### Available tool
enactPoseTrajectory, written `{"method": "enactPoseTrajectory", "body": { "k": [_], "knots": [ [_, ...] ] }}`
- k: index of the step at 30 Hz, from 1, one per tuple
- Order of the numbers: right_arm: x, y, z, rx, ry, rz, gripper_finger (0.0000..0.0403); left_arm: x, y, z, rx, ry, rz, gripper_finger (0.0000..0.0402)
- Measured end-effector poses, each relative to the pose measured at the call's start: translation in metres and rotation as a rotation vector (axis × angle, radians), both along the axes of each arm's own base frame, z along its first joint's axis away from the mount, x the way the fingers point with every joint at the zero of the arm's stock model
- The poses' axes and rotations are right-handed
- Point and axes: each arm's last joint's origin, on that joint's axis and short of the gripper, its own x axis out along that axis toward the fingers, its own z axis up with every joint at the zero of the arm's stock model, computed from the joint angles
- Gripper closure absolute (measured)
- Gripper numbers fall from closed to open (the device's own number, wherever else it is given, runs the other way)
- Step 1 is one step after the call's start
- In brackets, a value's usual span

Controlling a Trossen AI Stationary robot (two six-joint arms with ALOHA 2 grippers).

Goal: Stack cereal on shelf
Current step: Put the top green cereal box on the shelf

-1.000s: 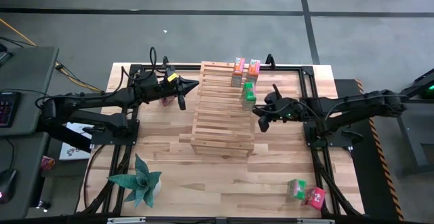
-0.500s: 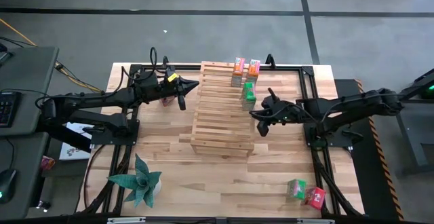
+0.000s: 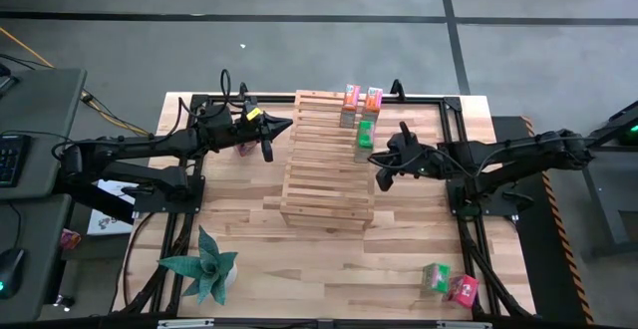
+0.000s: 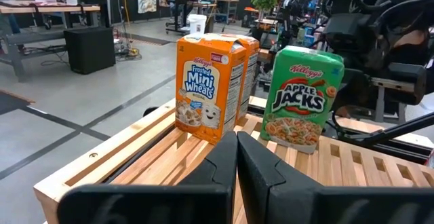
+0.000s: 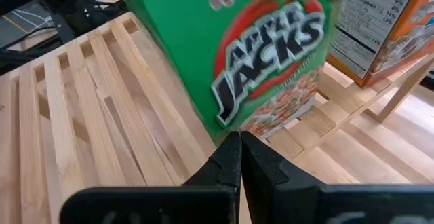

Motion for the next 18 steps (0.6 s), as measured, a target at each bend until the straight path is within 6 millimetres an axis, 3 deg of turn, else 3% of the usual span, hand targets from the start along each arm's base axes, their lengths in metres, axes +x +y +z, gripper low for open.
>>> {"method": "enactPoseTrajectory", "body": {
  "k": [12,18],
  "knots": [
    [0.002,0.0004,0.0017,0.02,-0.033,-0.001,0.0403,0.0,0.0001,0.0,-0.008,-0.002,0.001,0.0399],
    [-0.0026,0.0004,-0.0008,-0.018,0.036,0.04,0.0403,-0.0006,-0.0022,-0.0041,-0.06,0.031,-0.063,0.0399]
  ]
}}
